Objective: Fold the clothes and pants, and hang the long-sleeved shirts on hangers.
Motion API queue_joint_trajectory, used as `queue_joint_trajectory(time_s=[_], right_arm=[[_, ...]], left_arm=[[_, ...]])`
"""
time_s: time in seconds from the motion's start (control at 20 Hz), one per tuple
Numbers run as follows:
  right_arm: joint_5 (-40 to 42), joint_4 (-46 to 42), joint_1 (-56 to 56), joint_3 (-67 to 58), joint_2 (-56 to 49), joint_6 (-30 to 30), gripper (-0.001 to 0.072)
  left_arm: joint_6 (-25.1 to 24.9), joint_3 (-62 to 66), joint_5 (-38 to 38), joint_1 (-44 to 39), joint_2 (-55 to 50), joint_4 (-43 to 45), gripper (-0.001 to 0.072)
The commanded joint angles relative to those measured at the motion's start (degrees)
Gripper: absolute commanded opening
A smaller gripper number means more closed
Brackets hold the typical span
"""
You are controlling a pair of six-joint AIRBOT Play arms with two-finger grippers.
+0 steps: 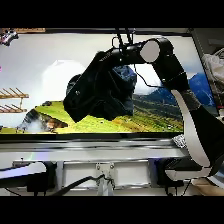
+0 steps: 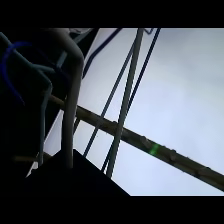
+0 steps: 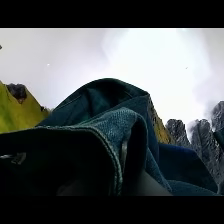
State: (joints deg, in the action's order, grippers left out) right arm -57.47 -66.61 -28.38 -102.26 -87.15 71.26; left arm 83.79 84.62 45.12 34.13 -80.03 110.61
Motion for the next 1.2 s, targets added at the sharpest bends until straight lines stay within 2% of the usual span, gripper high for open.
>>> queue_joint_trajectory(time_s=[0.0,0.1,0.2,0.35,0.45,0.7,0.9,1.0,1.1,1.15], right_arm=[[2.5,-0.1,0.0,0.0,0.0,-0.2,0.0047],[4.2,-1.2,0.0,0.0,0.0,-0.2,0.0047],[5.9,-1.6,0.2,0.0,0.0,-0.1,0.0047],[7.5,-2.3,0.3,0.0,0.0,0.3,0.0047],[7.7,-2.3,0.2,-0.1,0.1,1.5,0.0047],[6.8,-2.3,0.2,-0.1,0.4,1.7,0.0047],[0.4,-2.2,0.2,-0.1,0.5,1.7,0.0044],[-4.1,-2.2,0.2,-0.1,0.9,1.4,0.0046],[-5.7,-2.1,0.2,-0.2,1.9,1.0,0.0046],[-5.9,-2.2,0.2,-0.4,2.4,1.0,0.0046]], left_arm=[[0.4,0.0,0.1,-2.6,10.2,-6.6,0.0026],[0.4,0.0,1.9,-5.6,17.0,-15.3,0.0026],[0.4,0.0,10.4,-11.0,23.6,-22.7,0.0025],[2.2,-2.5,28.2,-22.5,31.7,-25.4,0.0026],[5.2,-7.7,35.4,-30.4,37.5,-25.4,0.0026],[9.3,-20.7,39.1,-48.4,51.2,-28.2,0.0025],[10.7,-22.5,40.0,-54.3,54.3,-27.5,0.0025],[8.4,-22.5,40.2,-54.4,52.7,-27.5,0.0025],[4.1,-22.5,41.4,-54.4,50.3,-26.8,0.0025],[3.6,-22.5,41.9,-54.4,48.9,-25.3,0.0025]])
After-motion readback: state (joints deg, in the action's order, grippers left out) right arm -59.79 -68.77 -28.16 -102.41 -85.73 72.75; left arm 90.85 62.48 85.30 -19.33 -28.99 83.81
